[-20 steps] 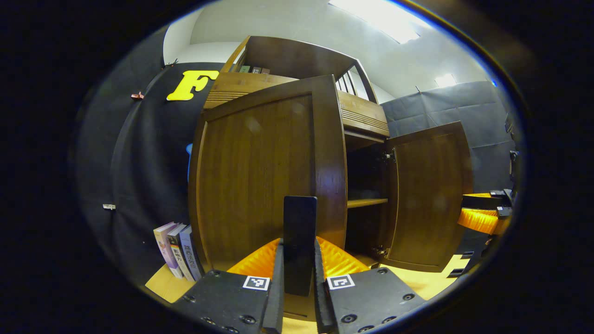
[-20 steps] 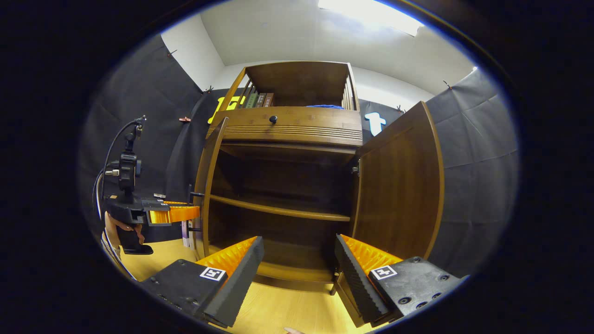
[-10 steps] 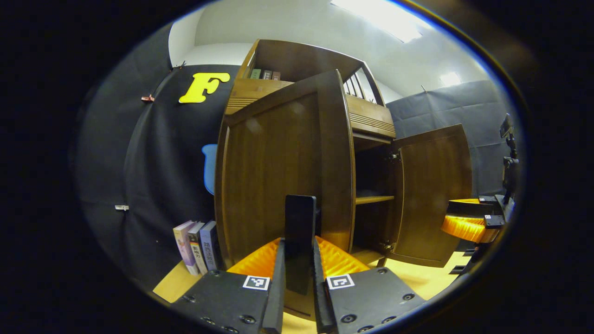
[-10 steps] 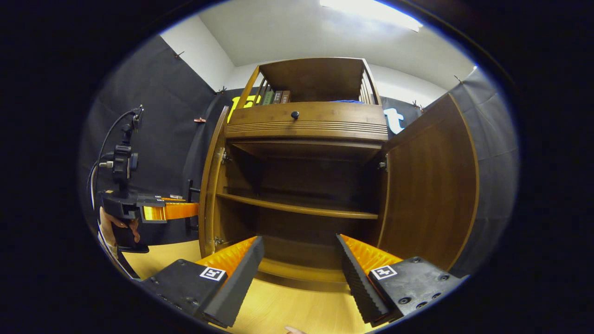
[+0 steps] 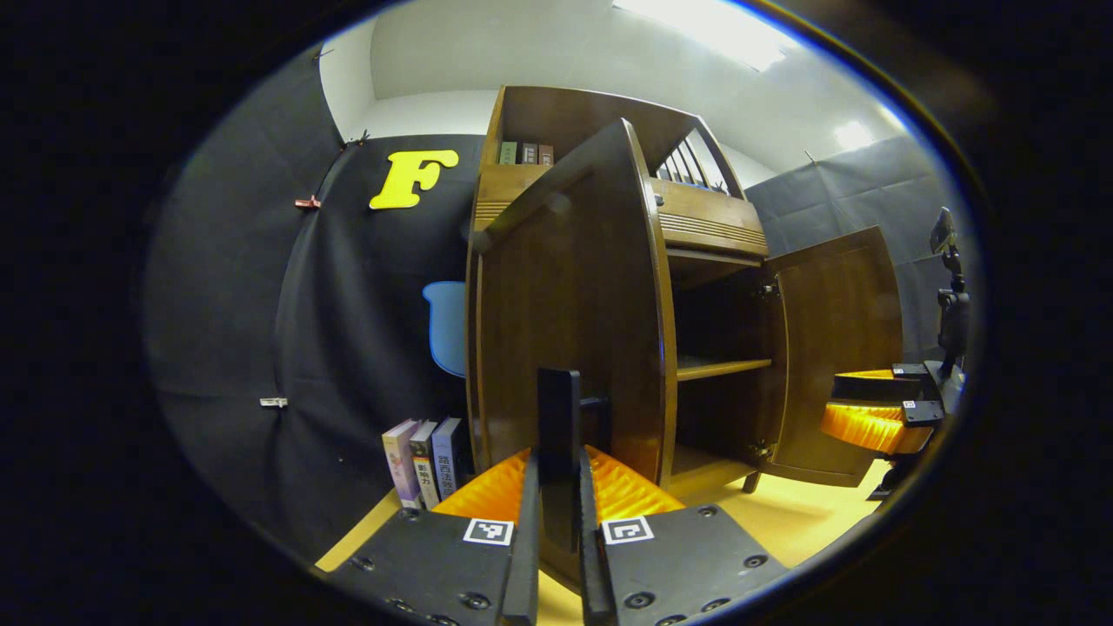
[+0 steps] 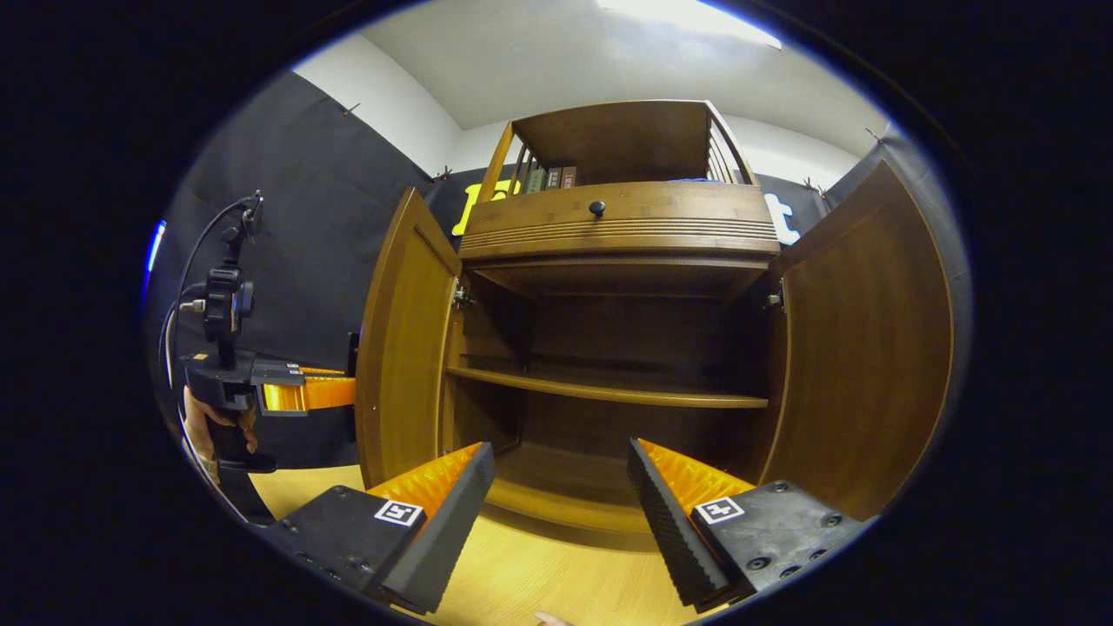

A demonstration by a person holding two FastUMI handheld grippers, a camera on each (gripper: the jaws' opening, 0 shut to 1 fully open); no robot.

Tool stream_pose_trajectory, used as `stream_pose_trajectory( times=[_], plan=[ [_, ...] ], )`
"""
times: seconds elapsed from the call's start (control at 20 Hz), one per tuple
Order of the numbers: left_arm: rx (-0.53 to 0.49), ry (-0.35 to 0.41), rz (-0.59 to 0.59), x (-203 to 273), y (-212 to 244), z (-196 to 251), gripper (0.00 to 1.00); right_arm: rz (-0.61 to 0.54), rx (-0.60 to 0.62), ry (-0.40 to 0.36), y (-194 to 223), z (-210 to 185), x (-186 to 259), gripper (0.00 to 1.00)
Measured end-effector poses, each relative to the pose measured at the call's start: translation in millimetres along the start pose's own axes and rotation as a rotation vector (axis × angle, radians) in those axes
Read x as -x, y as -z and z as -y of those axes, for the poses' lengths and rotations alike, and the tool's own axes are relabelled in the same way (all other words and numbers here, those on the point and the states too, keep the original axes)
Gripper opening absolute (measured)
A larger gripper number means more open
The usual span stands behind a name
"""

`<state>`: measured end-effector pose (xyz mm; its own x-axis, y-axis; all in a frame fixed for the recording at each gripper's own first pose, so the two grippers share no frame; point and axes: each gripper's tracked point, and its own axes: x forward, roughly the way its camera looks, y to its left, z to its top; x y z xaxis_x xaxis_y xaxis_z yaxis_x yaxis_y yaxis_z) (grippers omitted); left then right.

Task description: Open the right door of the double-door shoe cabinet with the right hand, and open the left door with the left hand.

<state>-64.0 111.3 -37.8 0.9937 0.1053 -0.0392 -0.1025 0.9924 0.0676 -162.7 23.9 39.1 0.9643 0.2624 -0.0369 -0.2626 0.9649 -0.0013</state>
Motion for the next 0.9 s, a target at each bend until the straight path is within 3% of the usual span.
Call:
stream_pose_trajectory(
  times=[0.35,0.9],
  plan=[
    [-0.006,-0.083,0.007,13.8,-0.7,-35.0,0.17,-0.007,0.006,-0.030,1.0,-18.3,-8.5,0.98],
    [-0.040,-0.167,0.010,45.2,-1.6,-70.0,0.05,0.007,0.021,-0.016,-3.5,-32.4,-7.1,0.97]
  ],
)
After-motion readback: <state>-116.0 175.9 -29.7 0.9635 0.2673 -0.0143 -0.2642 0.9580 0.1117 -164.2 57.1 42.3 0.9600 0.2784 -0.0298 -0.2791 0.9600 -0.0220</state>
